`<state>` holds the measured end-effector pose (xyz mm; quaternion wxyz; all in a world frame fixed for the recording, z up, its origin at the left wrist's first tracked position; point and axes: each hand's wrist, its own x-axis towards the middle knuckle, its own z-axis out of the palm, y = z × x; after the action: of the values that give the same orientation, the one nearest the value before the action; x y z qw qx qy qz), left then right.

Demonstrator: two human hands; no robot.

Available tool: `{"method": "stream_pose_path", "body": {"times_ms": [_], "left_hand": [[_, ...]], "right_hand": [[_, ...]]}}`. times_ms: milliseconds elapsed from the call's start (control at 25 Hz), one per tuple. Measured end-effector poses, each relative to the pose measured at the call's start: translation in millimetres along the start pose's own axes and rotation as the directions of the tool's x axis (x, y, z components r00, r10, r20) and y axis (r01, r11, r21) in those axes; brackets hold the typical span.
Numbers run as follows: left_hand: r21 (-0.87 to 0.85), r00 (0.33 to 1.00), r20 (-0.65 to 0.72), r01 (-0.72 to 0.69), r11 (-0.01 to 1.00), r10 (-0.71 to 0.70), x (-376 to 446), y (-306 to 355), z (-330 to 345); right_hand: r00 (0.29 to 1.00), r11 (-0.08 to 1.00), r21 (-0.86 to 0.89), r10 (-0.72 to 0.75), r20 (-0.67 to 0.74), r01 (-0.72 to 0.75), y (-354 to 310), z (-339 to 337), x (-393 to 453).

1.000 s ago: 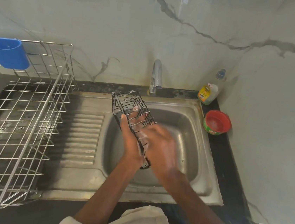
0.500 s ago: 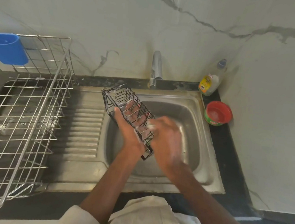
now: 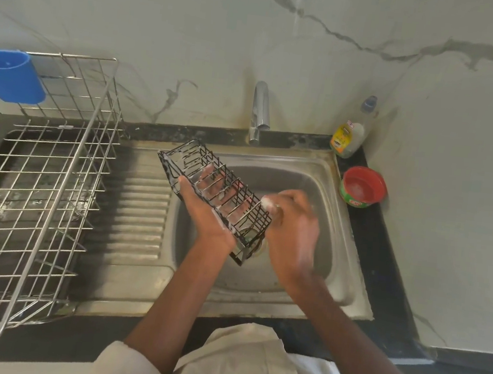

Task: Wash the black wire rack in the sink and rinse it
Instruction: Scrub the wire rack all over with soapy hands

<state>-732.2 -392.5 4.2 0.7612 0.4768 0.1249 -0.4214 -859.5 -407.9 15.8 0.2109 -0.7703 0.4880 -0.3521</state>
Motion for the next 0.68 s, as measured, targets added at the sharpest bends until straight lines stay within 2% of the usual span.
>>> {"method": "stream_pose_path", "body": {"times_ms": [40,120,160,280,320,400,440,560,600,680], "left_hand": [[-0.005,1.000,-0.027,0.008,1.000,-0.009,-1.2,1.7,0.8],[-0.051,0.997,-0.068,0.036,0.998,-0.040,-2.4,7.6,3.2],[-0.083,0.994,-0.084,0.062,0.995,-0.069,-0.4,8.9,3.2],[-0.151,0.982,-0.121,0.127,0.980,-0.146,-3.7,10.1,5.3],[-0.172,0.980,-0.125,0.130,0.976,-0.153,-4.8,8.7,4.5],[-0.193,0.981,-0.105,0.138,0.972,-0.160,-6.2,7.0,5.1],[-0.183,0.981,-0.107,0.141,0.973,-0.163,-9.4,8.1,7.5],[-0.121,0.971,-0.152,0.165,0.979,-0.182,-11.9,2.2,9.8],[-0.119,0.970,-0.153,0.174,0.978,-0.191,-12.4,0.6,10.4],[-0.165,0.968,-0.119,0.199,0.966,-0.220,-8.1,-1.2,11.6]], "right_hand": [[1.000,1.000,0.026,-0.016,-0.004,0.016,-2.4,1.3,-3.0],[0.987,0.983,0.089,-0.162,0.009,0.160,-10.9,4.2,-19.6],[0.986,0.980,0.113,-0.166,-0.007,0.166,-9.3,3.3,-21.4],[0.993,0.990,0.128,0.065,-0.102,-0.052,6.0,-3.0,-5.7],[0.995,0.993,0.116,0.045,-0.091,-0.034,4.7,-3.9,-6.9],[0.991,0.987,0.084,-0.134,-0.019,0.135,-5.5,-2.0,-22.5],[0.985,0.982,0.084,-0.171,-0.004,0.171,-8.5,-3.8,-26.9],[0.996,0.996,0.082,-0.009,-0.087,0.016,5.5,-14.1,-16.7],[0.998,0.994,0.106,0.013,-0.064,-0.006,7.8,-16.6,-18.8],[0.999,0.978,0.207,-0.032,0.034,0.025,-2.3,-19.3,-29.7]]}}
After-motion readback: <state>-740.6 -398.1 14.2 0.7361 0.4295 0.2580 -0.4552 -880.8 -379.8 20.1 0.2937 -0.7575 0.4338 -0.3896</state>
